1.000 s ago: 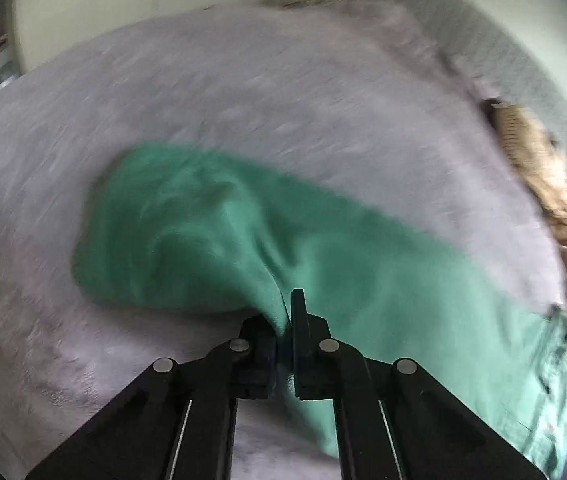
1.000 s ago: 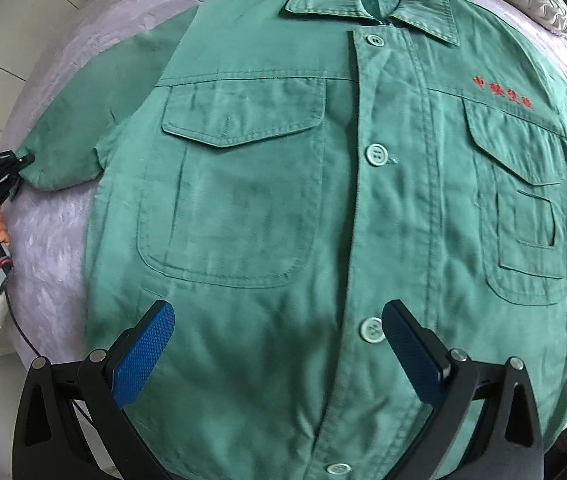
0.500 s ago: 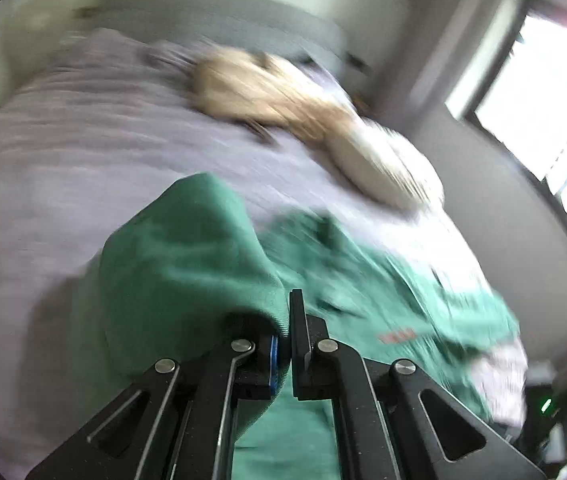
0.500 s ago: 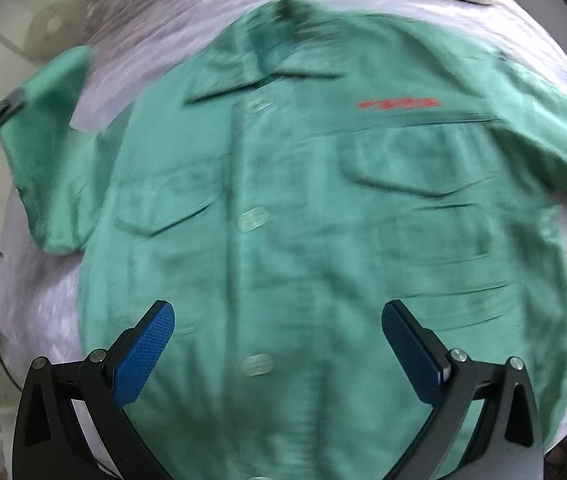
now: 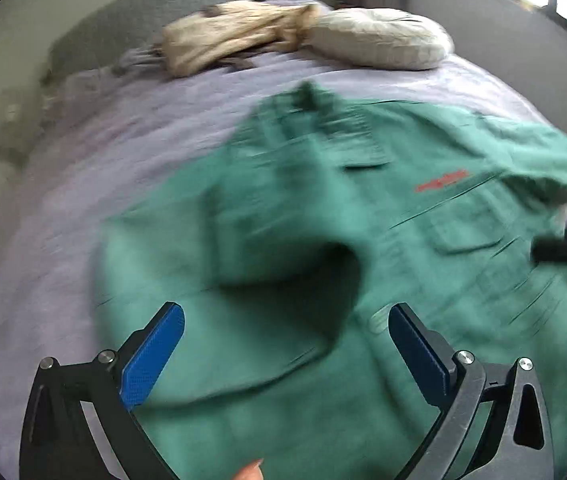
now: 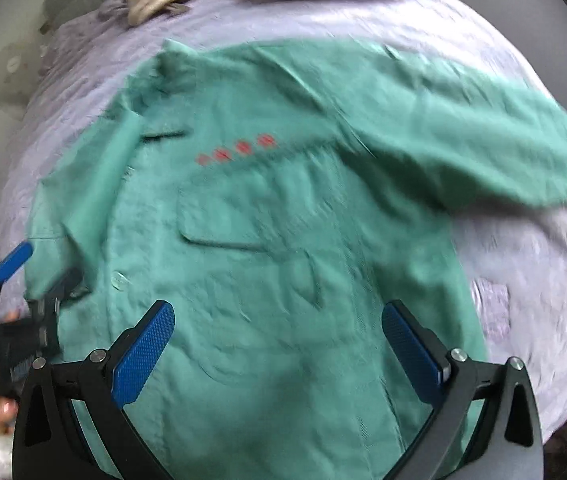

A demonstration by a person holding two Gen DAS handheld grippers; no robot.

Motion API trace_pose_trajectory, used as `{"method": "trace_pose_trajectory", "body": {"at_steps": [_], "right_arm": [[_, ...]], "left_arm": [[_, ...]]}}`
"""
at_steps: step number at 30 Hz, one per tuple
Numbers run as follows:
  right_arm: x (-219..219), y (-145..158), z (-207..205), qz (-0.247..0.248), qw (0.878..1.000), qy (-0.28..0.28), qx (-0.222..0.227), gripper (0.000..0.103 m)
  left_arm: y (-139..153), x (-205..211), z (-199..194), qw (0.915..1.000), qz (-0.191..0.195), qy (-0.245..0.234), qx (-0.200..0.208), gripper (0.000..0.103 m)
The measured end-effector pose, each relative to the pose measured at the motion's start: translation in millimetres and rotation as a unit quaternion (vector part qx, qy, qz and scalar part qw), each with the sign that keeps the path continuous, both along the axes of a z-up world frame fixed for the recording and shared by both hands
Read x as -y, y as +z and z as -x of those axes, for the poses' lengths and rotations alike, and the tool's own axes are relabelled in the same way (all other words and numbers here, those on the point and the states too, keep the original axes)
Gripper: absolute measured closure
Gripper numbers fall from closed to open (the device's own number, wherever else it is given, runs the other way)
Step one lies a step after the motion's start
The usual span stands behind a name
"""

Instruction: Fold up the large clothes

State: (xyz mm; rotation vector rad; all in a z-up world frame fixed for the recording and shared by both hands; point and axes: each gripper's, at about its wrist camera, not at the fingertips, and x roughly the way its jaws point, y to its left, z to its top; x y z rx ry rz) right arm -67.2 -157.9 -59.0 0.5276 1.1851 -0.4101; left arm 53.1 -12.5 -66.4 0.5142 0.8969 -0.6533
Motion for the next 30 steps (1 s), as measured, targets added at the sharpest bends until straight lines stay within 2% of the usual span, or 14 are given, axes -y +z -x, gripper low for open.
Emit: {"method": "trace_pose_trajectory", "body": {"at_steps": [5,9,11,12,13,14,15,17,18,19,21,23,27,30], "right_arm": [[-81,15,-86,0.102,0.982,0.155,0.038,0.000],[-148,-17,-148,0.241,0.933,0.269,0.003,0.000],[-165,-44,-170,0.328,0.896,0.296,-0.037,0.001],[-165,-52,-178,0.354,0.885,0.299,-0.046,0.010],[-156,-52,-181,0.355,0.889,0.285,-0.042,0.044],[-138,-41,-176,0.321,0.911,0.259,-0.022,0.066],[-116,-31,-171,0.261,0.940,0.221,0.010,0.078],[-53,-16,-145,0.110,0.986,0.092,0.085,0.076],[-15,-20,-125,0.009,0.992,0.005,0.123,0.061],[5,-29,-113,-0.058,0.987,-0.045,0.146,0.038],[38,-57,-88,-0.208,0.951,-0.129,0.191,0.024],[49,-83,-67,-0.313,0.903,-0.193,0.222,0.024],[59,-115,-28,-0.437,0.789,-0.302,0.308,0.022],[61,-123,-9,-0.482,0.727,-0.353,0.338,0.022]], "left_arm": [[-16,-83,-19,0.9890,-0.085,0.116,0.035,0.001],[-53,-101,-31,0.9801,-0.145,0.125,0.052,0.001],[-61,-101,-39,0.9793,-0.132,0.141,0.061,0.001],[-62,-101,-45,0.9782,-0.122,0.157,0.060,0.001],[-63,-104,-54,0.9758,-0.107,0.182,0.054,0.001],[-64,-112,-64,0.9723,-0.090,0.212,0.040,0.001],[-66,-122,-74,0.9681,-0.073,0.239,0.022,0.001],[-68,-135,-84,0.9647,-0.047,0.259,0.003,0.000],[-68,-139,-85,0.9664,-0.037,0.254,0.000,0.000],[-69,-138,-83,0.9681,-0.040,0.247,0.003,0.000],[-71,-130,-77,0.9731,-0.054,0.223,0.019,0.000],[-71,-127,-73,0.9747,-0.069,0.210,0.028,0.000],[-63,-144,-81,0.9795,-0.047,0.196,-0.005,0.000],[-56,-147,-88,0.9832,-0.035,0.177,-0.024,0.000]]}}
